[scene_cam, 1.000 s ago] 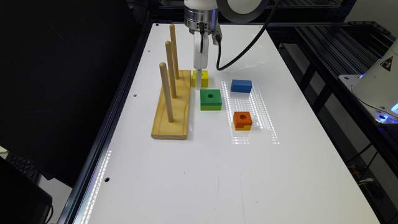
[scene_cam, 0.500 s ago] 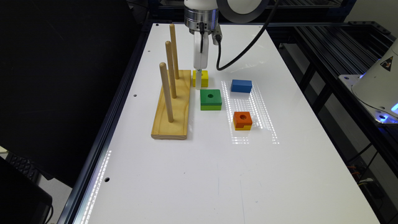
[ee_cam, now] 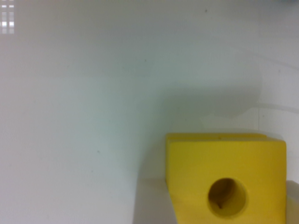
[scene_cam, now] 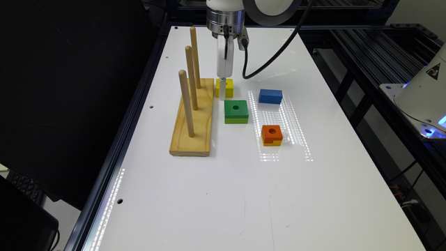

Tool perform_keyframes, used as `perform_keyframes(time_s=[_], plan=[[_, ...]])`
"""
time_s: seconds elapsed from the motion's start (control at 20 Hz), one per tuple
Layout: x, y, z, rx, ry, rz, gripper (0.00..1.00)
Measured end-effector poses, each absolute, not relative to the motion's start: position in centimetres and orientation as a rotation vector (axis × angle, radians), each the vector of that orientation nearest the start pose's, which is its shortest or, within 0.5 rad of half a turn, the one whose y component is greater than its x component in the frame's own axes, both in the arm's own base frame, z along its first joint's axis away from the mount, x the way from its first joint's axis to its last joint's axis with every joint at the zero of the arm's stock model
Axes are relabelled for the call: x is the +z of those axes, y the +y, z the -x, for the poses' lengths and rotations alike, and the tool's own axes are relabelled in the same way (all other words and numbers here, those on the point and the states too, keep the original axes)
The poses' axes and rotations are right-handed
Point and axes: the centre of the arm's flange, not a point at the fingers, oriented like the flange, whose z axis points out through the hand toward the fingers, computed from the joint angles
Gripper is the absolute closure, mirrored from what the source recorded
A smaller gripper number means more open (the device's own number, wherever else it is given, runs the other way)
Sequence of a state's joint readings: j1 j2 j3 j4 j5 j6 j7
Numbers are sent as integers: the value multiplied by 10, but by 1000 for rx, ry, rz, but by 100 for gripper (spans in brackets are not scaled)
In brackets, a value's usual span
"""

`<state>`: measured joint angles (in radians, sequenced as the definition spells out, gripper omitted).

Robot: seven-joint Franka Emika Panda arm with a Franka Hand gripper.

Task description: Pick up yellow block.

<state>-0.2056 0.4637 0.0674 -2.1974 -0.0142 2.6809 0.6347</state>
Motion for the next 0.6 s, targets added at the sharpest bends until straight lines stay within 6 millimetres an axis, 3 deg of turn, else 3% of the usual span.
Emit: perform_keyframes(time_s=[0.4, 0.6], plan=[[174, -75, -551, -28, 1166, 2886, 100], [192, -76, -553, -38, 1165, 2887, 100]])
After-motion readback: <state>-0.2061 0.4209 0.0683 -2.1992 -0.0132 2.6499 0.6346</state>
